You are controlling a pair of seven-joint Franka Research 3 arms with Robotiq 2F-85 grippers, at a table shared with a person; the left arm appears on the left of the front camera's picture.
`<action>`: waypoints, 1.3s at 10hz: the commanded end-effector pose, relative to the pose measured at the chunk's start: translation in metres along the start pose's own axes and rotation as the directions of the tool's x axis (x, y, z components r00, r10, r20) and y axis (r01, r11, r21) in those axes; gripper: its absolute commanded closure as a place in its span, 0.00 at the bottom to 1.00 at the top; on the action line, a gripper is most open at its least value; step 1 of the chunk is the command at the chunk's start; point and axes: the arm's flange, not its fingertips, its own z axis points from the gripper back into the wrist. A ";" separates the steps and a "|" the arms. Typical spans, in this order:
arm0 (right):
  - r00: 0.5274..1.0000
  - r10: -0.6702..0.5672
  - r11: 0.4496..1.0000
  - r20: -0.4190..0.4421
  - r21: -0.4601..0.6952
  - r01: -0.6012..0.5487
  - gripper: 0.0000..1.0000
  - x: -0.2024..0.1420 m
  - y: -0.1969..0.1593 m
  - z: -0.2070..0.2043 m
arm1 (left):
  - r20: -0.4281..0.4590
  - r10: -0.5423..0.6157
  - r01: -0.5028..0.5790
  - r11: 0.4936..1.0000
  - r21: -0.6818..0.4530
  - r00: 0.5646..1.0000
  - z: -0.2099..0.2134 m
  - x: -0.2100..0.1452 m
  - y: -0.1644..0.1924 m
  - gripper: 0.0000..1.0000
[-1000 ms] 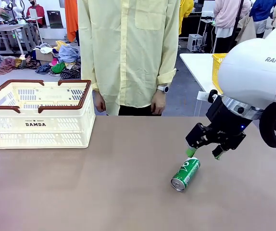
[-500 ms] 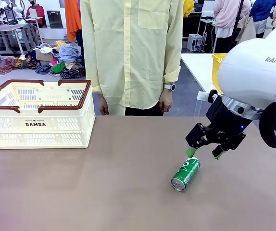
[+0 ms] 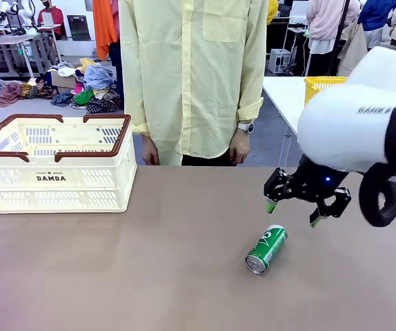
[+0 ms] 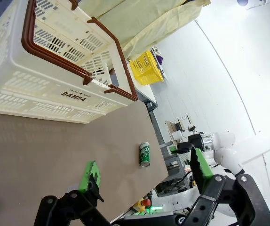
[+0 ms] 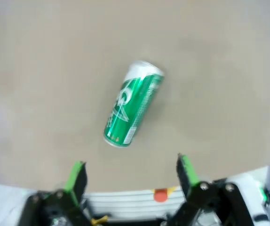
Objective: Place the drinks into the Shopping basket.
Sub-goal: Pick up one drink and place it into the Shopping basket.
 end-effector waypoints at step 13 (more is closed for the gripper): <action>0.896 -0.441 0.891 0.045 -0.095 0.444 0.00 0.009 0.030 -0.104 | 0.010 -0.007 0.008 1.000 -0.020 1.000 0.000 0.001 -0.001 0.00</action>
